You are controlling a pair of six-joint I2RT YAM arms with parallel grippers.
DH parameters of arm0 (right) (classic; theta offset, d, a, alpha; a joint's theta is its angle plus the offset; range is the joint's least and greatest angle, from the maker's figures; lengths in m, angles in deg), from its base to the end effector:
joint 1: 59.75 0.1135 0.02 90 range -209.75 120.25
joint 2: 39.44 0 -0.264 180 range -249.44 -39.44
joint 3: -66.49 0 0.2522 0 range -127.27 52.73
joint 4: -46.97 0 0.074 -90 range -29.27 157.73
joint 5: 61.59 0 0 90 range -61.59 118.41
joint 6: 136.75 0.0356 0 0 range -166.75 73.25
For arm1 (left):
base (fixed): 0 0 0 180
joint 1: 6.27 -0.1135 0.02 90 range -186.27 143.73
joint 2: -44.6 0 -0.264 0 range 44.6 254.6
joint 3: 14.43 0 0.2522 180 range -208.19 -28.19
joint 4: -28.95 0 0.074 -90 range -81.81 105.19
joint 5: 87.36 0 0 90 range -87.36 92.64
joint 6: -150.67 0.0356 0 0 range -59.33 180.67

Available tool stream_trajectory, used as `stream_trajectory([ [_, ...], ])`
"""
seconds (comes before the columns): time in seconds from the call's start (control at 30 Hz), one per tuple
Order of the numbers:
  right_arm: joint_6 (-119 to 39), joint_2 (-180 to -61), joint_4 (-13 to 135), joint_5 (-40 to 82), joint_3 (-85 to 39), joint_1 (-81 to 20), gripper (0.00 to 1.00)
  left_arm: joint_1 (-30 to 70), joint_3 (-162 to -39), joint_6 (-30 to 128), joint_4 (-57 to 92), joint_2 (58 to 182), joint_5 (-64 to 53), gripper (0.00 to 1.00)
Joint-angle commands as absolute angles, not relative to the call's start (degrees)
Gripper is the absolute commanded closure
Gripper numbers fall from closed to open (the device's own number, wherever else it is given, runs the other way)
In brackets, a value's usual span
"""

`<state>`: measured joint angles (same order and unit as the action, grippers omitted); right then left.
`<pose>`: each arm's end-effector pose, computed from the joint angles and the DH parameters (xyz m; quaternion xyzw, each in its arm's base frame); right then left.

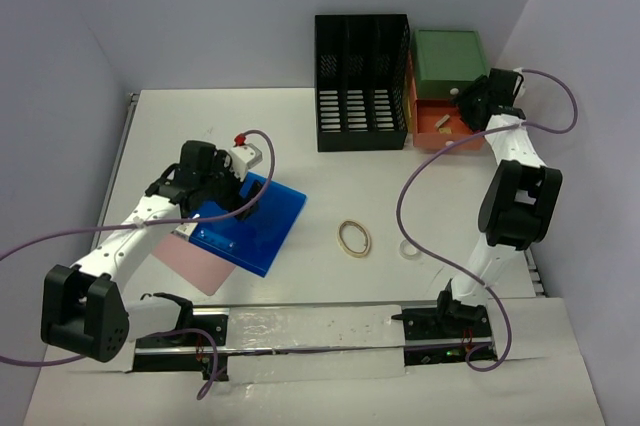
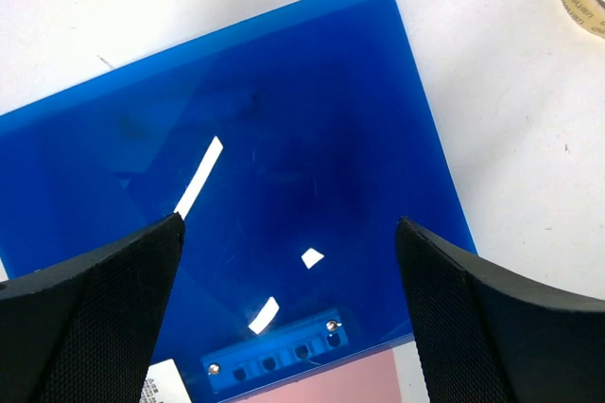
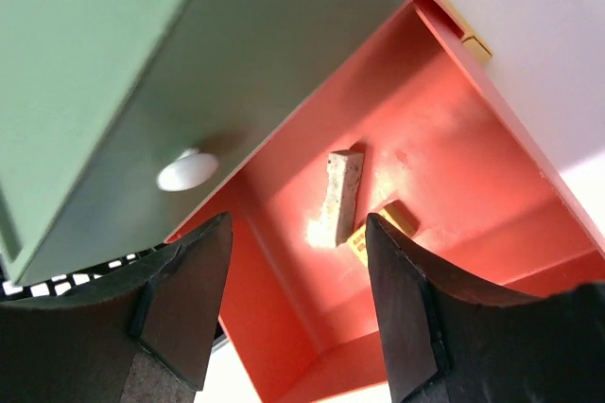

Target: Organize the desk

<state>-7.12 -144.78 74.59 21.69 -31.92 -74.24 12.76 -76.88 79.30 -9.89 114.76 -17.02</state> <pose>0.4176 -0.1036 0.2756 0.3777 0.7993 0.1517 0.4420 0.2365 -0.0942 0.2499 0.3552 0.8459 -0.1599 0.3642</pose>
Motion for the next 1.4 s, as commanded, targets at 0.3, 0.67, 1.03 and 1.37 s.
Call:
stream_trajectory([
  [0.3,-12.31,-124.48,73.92,21.84,-21.59,-73.47,0.37,12.89,-74.55,79.11,-6.34,109.2,-11.86,0.01],
  [0.67,-8.93,-111.2,61.97,16.04,4.75,-75.16,0.4,12.72,-67.29,78.2,-5.91,102.3,-5.7,0.01],
  [1.03,-4.88,-121.44,46.31,12.74,8.39,-78.21,0.74,12.72,-66.51,77.9,-4.98,104.07,-3.83,0.01],
  [1.37,-4.29,-135.98,44.3,13.58,-4.38,-78.39,0.76,12.72,-66.76,77.91,-4.49,107.75,-3.08,0.01],
])
